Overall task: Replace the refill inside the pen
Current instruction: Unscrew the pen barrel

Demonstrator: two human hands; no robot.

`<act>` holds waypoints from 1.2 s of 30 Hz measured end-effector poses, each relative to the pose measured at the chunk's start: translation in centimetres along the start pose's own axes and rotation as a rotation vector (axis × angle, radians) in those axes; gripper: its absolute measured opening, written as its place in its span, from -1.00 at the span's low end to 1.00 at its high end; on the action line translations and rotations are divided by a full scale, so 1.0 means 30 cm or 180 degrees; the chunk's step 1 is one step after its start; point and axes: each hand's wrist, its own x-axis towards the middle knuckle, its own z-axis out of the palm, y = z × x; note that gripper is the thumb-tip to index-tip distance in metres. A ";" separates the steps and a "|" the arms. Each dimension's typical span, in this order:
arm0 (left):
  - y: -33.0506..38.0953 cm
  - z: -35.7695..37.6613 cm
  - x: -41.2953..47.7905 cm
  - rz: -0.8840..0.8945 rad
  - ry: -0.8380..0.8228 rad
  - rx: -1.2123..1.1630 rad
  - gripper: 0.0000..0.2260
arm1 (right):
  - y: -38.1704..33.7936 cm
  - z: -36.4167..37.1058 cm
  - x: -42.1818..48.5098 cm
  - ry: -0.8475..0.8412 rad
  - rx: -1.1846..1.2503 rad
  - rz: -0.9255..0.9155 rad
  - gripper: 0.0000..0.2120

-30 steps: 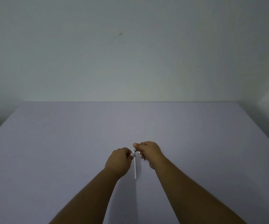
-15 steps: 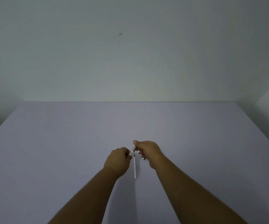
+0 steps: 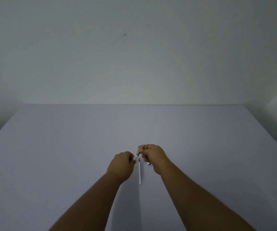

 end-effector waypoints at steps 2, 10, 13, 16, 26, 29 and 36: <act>0.001 -0.001 0.002 -0.0001 0.0010 -0.0006 -0.81 | -0.005 0.003 -0.003 0.0000 -0.0033 0.0034 -0.81; 0.006 -0.003 0.007 -0.0014 -0.0025 -0.0017 -0.80 | -0.007 0.003 0.003 -0.0060 0.0117 -0.0004 -0.93; 0.008 -0.002 0.010 -0.0005 -0.0031 -0.0026 -0.80 | -0.001 0.005 -0.006 0.0020 -0.0088 -0.0041 -0.84; 0.007 -0.002 0.014 0.0006 -0.0028 -0.0006 -0.80 | -0.006 0.008 0.001 -0.0010 -0.0016 -0.0038 -0.90; 0.000 -0.006 0.012 0.0017 -0.0049 -0.0109 -0.81 | -0.014 -0.002 0.000 0.0263 0.0225 -0.0252 -0.85; -0.001 -0.007 0.010 0.0065 -0.0046 -0.0236 -0.80 | -0.023 -0.009 -0.003 0.0183 0.0169 -0.0346 -0.89; -0.002 0.001 0.007 0.0121 -0.0157 -0.0444 -0.80 | -0.023 -0.001 -0.001 0.0346 0.0163 -0.0396 -0.90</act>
